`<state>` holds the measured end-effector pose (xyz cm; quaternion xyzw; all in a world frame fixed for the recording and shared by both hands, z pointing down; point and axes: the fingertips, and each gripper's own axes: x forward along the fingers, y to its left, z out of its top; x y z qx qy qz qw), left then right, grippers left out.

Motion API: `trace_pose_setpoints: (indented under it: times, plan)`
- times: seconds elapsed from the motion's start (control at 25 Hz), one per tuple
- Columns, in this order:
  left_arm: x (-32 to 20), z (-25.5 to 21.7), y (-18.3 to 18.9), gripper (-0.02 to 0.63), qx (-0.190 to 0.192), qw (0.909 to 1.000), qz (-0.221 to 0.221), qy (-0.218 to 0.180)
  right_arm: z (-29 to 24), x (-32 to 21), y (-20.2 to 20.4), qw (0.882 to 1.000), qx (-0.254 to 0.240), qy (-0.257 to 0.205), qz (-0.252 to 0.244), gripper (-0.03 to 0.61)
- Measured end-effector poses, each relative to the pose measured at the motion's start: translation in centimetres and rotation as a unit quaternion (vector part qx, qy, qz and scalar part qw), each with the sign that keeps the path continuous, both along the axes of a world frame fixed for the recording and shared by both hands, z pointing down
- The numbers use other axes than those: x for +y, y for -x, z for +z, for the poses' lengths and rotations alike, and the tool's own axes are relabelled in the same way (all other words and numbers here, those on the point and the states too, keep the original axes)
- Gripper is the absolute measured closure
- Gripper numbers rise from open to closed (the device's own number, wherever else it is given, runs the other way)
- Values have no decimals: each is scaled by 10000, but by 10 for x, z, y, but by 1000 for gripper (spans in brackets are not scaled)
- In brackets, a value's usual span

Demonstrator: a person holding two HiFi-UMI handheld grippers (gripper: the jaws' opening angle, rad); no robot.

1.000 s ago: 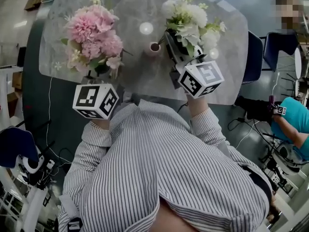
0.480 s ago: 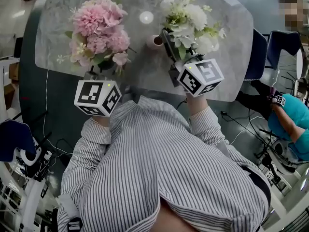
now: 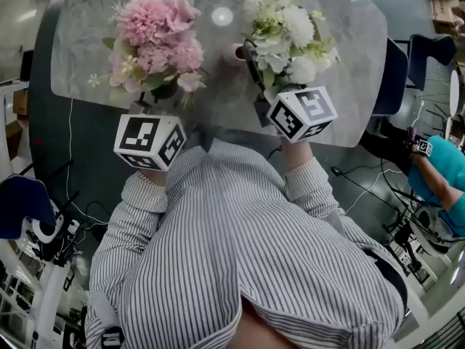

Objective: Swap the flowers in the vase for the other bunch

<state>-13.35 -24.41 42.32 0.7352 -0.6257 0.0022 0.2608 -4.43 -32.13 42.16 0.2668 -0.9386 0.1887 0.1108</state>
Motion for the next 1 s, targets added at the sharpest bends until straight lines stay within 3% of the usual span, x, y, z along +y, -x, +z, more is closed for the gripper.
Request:
trace_pose_setpoints:
  times: [0.52,1.0]
  plan:
    - [4,8,2,580,8,9998,114,149,14,5,0,9998,-80,181,95,459]
    - [3,5,3,580,-37,9997,211,155,16,7,1,9990,-173,330,260,377]
